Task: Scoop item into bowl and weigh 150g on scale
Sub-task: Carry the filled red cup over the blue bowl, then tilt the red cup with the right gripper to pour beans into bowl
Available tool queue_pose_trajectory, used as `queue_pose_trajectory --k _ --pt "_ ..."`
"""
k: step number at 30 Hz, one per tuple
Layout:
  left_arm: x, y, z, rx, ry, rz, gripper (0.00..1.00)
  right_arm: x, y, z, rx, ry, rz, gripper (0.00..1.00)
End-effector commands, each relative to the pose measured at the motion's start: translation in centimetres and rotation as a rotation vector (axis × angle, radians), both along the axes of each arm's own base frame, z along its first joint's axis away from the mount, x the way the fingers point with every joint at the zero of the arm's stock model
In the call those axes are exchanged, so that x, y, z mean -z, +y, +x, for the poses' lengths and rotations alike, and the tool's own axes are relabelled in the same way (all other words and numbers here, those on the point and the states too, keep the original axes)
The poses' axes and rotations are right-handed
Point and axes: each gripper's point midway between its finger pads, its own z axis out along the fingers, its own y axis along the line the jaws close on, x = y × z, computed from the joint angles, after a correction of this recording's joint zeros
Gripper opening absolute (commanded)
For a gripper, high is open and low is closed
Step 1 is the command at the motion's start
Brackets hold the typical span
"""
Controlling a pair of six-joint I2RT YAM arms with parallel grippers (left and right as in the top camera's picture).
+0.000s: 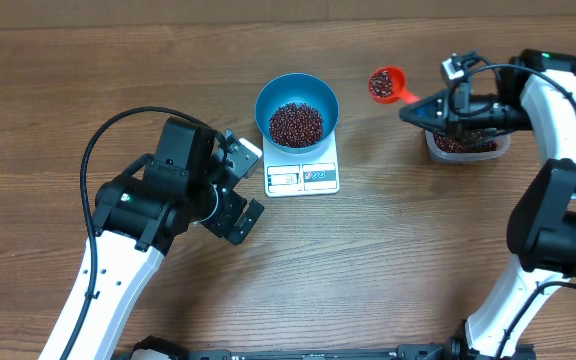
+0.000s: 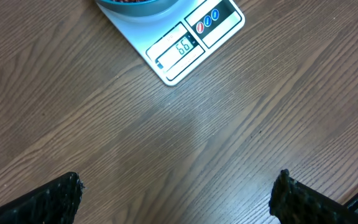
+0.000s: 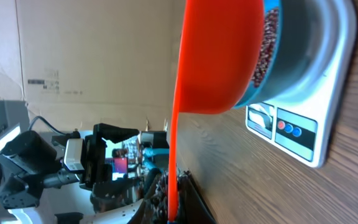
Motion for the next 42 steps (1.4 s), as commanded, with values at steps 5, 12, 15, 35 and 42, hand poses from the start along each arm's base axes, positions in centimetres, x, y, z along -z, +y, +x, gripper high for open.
queue_pose_trajectory --k 5,12,15,35,42 --pt "-0.8 0.0 0.4 0.016 -0.027 0.001 1.0 -0.8 2.5 1.0 -0.023 -0.006 0.037 0.04" --pt "-0.8 0.0 0.4 0.016 -0.027 0.001 1.0 -0.7 3.5 1.0 -0.041 -0.002 0.036 0.04" --pt "-0.8 0.0 0.4 0.016 -0.026 0.0 1.0 -0.7 3.8 1.0 -0.049 -0.007 0.035 0.04" --pt "-0.8 0.0 0.4 0.016 -0.027 0.001 1.0 5.4 12.5 1.6 -0.221 -0.174 -0.369 0.04" --pt "-0.8 0.0 0.4 0.016 -0.026 0.0 1.0 8.5 12.3 1.8 -0.223 -0.2 -0.664 0.04"
